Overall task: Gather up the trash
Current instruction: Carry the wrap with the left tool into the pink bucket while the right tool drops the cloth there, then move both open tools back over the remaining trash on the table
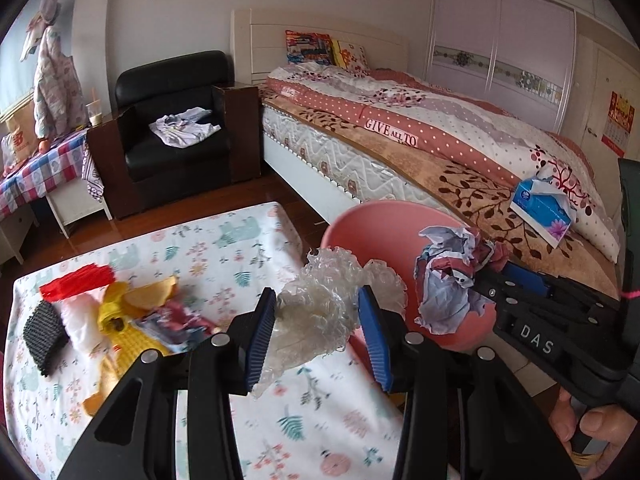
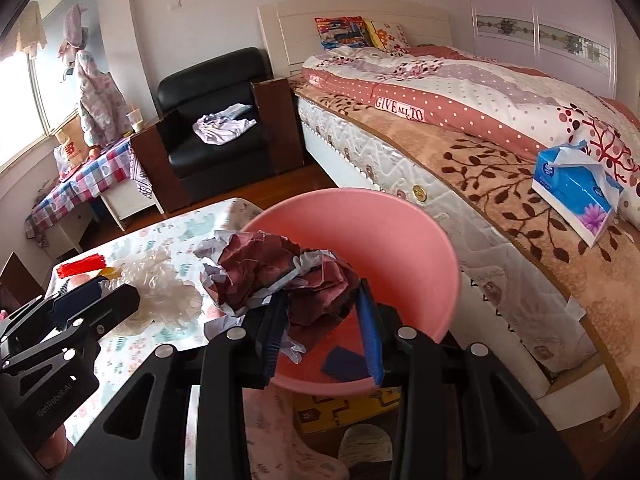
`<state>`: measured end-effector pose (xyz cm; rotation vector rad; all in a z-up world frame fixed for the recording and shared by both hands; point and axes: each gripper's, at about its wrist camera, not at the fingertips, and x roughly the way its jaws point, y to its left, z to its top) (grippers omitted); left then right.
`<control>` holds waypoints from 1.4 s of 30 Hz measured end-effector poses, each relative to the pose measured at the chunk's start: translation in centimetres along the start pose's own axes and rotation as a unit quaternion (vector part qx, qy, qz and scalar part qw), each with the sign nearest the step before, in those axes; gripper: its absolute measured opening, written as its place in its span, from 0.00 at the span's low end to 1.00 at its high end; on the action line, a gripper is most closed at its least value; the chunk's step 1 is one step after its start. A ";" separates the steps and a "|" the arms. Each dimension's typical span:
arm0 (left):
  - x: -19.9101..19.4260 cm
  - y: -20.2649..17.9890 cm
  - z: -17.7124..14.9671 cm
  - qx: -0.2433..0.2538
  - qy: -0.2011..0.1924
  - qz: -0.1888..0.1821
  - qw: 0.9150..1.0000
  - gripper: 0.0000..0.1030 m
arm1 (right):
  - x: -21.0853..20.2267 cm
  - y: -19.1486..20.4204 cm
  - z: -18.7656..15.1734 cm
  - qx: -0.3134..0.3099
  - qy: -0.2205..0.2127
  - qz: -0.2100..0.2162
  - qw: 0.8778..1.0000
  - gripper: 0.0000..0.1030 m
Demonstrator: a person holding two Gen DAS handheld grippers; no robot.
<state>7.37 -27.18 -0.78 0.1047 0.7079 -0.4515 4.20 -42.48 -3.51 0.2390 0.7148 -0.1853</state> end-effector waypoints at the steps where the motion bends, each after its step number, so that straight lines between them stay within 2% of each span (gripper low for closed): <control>1: 0.3 -0.3 0.1 0.001 0.001 0.000 1.000 0.41 | 0.3 -0.3 0.1 0.001 0.002 0.000 1.000 0.34; 18: 6.6 -4.2 2.2 0.011 0.051 -0.016 0.999 0.41 | 4.5 -3.0 0.3 -0.004 0.038 -0.011 0.999 0.34; 24: 7.7 -5.1 2.4 0.017 0.055 -0.016 0.998 0.43 | 5.3 -3.7 0.5 -0.006 0.041 -0.011 0.999 0.34; 33: 8.6 -5.0 2.6 0.000 0.063 -0.023 0.998 0.50 | 5.9 -4.3 0.5 -0.006 0.044 -0.010 0.999 0.38; 42: 8.0 -5.3 3.0 0.001 0.052 -0.035 0.998 0.60 | 6.0 -4.6 0.4 -0.002 0.044 -0.002 0.999 0.44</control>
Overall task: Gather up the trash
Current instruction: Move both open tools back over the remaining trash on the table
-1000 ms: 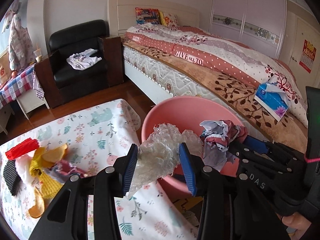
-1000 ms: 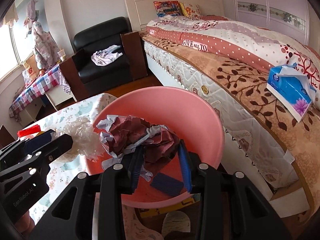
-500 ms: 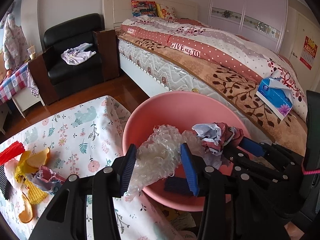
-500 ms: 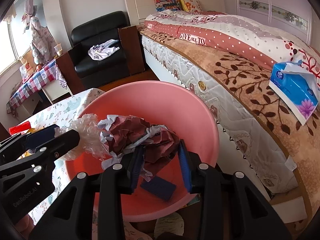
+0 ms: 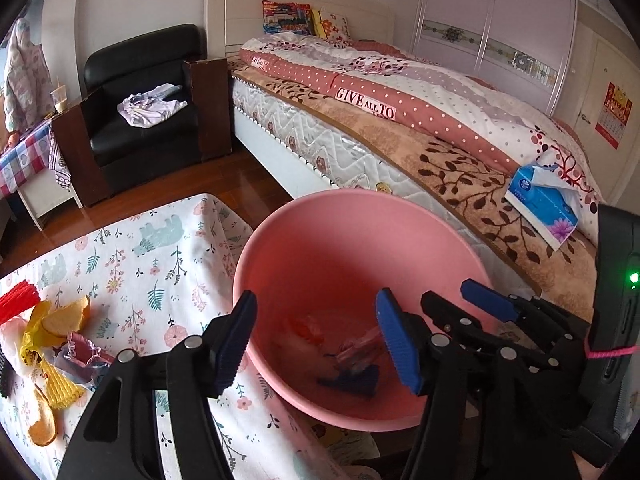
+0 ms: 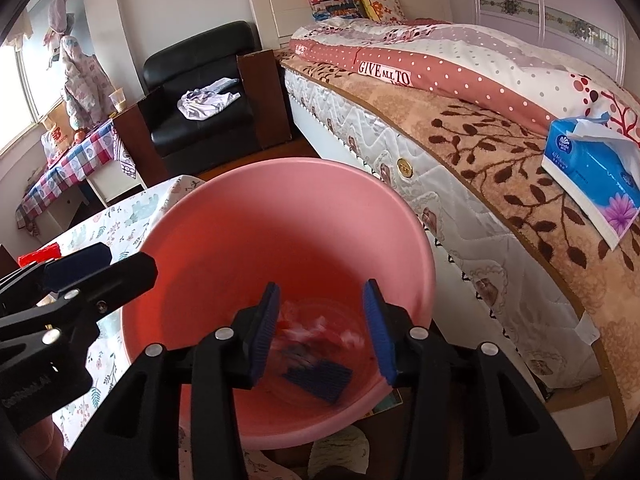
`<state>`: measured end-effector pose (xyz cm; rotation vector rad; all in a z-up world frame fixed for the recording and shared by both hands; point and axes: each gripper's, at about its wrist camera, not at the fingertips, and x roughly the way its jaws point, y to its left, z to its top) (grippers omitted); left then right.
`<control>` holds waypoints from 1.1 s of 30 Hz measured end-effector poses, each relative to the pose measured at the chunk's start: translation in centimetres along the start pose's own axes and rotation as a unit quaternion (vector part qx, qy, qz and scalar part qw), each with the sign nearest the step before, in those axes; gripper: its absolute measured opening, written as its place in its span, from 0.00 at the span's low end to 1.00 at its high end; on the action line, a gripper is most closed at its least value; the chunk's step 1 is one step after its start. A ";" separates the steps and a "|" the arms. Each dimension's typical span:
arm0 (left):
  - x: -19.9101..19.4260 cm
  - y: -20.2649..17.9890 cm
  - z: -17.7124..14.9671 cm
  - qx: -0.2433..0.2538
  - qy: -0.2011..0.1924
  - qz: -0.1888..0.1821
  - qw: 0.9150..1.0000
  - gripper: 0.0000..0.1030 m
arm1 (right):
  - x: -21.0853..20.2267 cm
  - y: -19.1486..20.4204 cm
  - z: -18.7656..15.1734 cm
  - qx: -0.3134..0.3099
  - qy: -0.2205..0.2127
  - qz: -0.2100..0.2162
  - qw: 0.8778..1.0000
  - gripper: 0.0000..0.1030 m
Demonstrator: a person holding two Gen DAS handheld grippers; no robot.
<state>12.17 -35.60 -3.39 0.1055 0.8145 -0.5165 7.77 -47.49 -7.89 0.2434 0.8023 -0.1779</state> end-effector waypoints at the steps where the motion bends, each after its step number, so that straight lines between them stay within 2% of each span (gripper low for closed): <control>1: -0.1 0.0 0.1 -0.001 -0.002 -0.001 1.000 0.61 | -0.1 0.0 0.0 0.000 0.000 0.001 1.000 0.44; 17: -3.7 0.5 -0.1 -0.011 -0.029 -0.010 0.999 0.62 | -3.8 1.1 -0.4 0.015 -0.045 0.011 0.999 0.45; 26: -6.9 2.0 -0.8 -0.021 -0.046 -0.004 0.999 0.61 | -7.1 2.9 -1.1 0.026 -0.083 0.041 0.995 0.45; 33: -10.0 3.9 -1.8 -0.030 -0.063 0.010 0.998 0.58 | -8.4 5.0 -2.1 0.022 -0.091 0.064 0.994 0.45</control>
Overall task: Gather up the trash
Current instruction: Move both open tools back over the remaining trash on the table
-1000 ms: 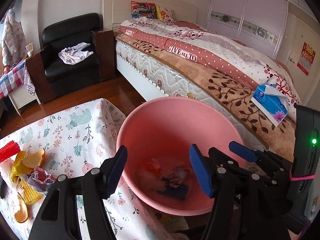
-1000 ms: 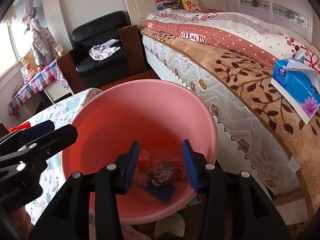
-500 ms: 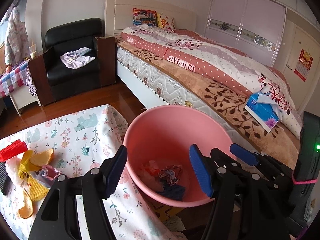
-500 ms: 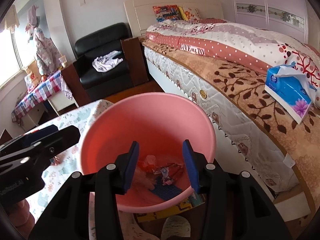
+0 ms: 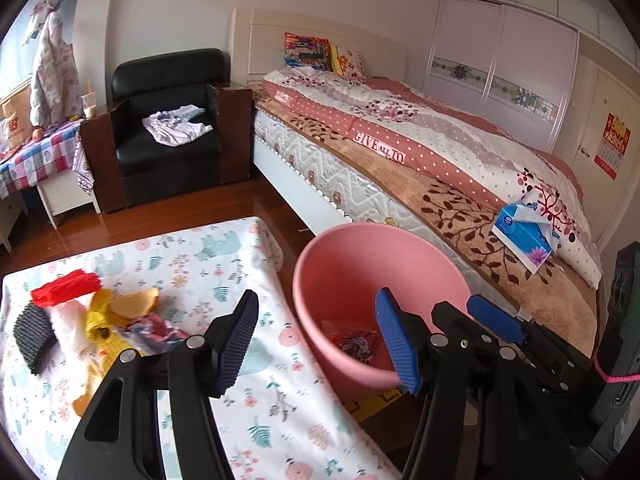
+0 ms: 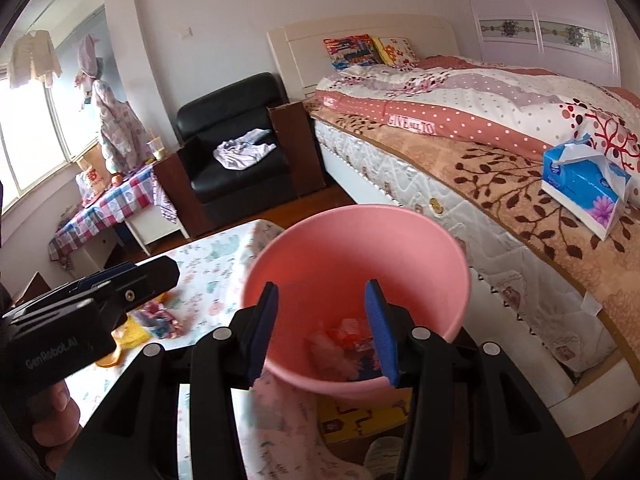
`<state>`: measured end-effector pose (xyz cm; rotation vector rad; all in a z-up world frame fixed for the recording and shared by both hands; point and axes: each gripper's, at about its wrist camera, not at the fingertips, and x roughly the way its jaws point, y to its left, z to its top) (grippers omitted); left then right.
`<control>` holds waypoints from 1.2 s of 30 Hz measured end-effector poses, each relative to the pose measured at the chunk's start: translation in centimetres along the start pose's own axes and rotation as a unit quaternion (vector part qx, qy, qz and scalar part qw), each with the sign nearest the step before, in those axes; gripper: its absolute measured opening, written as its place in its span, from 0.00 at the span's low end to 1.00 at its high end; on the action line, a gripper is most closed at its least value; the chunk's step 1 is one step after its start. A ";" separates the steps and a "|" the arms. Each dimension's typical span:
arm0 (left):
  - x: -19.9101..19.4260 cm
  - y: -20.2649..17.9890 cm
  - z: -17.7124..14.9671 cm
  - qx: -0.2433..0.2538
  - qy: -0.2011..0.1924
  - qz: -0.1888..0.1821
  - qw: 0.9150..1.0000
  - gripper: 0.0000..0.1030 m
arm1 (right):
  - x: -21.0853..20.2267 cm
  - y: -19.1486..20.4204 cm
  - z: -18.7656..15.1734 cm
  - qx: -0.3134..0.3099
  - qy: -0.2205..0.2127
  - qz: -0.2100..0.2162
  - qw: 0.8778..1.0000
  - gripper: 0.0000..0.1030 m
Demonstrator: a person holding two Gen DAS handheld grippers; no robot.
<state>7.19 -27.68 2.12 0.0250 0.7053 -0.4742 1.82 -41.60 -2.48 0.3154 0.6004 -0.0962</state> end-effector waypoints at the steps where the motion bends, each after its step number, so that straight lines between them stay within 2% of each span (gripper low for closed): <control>1: -0.5 0.4 -0.2 -0.002 -0.003 0.002 1.000 0.58 | -0.2 0.5 -0.2 -0.002 -0.001 0.003 1.000 0.45; 7: -2.3 2.7 -1.4 -0.014 -0.008 0.015 1.000 0.57 | -1.0 3.1 -1.2 -0.022 -0.003 0.022 1.000 0.45; 15: -3.8 5.7 -3.8 -0.014 -0.006 0.055 0.998 0.55 | -1.2 6.8 -2.5 -0.043 0.005 0.048 0.998 0.44; 26: -7.4 11.6 -6.7 -0.030 -0.023 0.087 0.995 0.55 | 0.3 11.2 -3.9 -0.071 0.032 0.075 0.994 0.44; 36: -9.1 18.3 -9.0 -0.069 -0.022 0.114 0.991 0.55 | 2.6 14.4 -4.5 -0.094 0.061 0.098 0.989 0.44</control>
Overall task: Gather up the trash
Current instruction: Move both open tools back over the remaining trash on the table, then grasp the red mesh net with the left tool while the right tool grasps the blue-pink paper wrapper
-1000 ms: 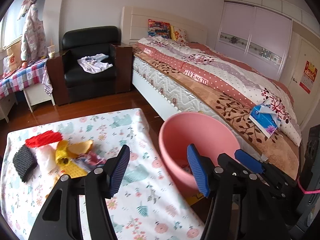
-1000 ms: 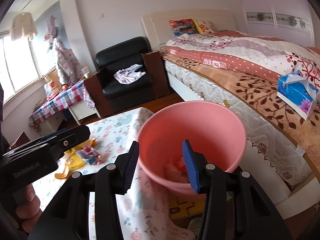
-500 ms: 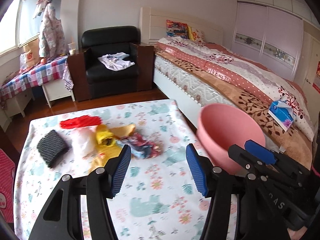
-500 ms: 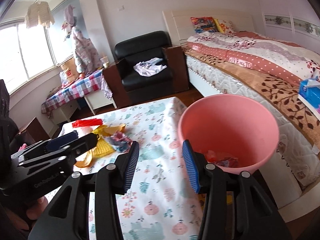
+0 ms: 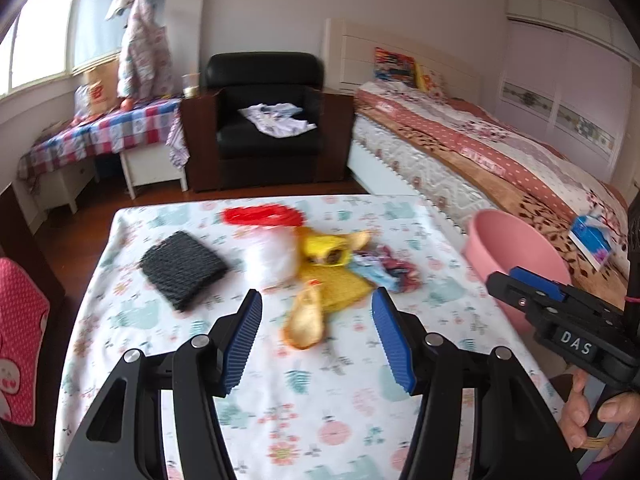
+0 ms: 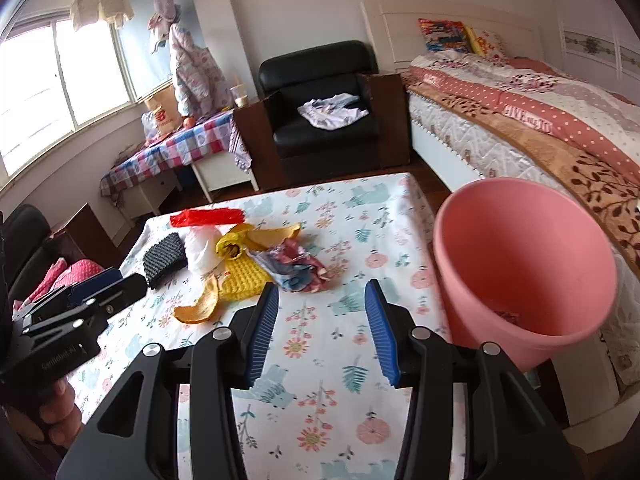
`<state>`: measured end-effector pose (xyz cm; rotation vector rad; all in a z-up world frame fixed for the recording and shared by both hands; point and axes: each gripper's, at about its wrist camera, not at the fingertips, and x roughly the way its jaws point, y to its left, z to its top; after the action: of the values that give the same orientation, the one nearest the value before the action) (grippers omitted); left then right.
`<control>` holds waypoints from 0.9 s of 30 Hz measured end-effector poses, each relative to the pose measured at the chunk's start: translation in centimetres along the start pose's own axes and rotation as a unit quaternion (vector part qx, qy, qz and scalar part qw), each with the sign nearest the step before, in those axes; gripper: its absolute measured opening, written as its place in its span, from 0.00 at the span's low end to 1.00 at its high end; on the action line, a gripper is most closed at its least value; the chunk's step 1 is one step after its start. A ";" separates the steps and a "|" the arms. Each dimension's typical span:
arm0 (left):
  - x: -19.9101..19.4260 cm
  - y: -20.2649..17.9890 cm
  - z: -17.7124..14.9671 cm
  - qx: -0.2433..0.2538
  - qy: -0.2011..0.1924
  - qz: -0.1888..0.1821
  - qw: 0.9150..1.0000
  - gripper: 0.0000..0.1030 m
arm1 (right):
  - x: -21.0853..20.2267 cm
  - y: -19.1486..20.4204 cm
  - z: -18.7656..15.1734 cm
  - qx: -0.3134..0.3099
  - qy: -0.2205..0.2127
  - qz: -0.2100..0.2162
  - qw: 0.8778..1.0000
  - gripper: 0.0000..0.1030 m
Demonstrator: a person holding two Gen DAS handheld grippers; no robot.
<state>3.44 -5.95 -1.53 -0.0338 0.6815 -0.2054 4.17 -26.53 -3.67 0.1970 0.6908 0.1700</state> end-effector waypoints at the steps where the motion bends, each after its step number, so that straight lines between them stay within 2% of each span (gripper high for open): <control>1: 0.1 0.8 0.0 -0.008 0.002 0.004 1.000 0.55 | 0.3 0.2 0.0 -0.001 0.002 0.002 1.000 0.44; 5: 0.8 3.3 0.6 -0.035 0.009 0.015 0.999 0.55 | 1.4 0.7 0.1 -0.003 0.011 0.011 1.000 0.44; 10: 2.0 5.8 3.5 -0.089 0.012 0.003 0.996 0.59 | 2.7 0.9 0.4 -0.004 0.021 0.017 1.000 0.44; 19: 7.2 7.4 8.1 -0.115 0.039 0.036 0.992 0.60 | 5.2 1.0 2.2 -0.013 0.036 0.032 0.999 0.44; 25: 11.4 9.4 9.6 -0.138 0.082 0.037 0.986 0.60 | 6.9 1.9 3.2 -0.044 0.048 0.043 0.997 0.44; 27: 12.7 10.2 9.7 -0.154 0.103 0.021 0.982 0.60 | 7.6 2.4 3.4 -0.061 0.056 0.047 0.995 0.46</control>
<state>20.99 1.11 -2.92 -0.2977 0.9158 -0.0623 11.94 -22.98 -5.17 0.1025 0.7797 0.3135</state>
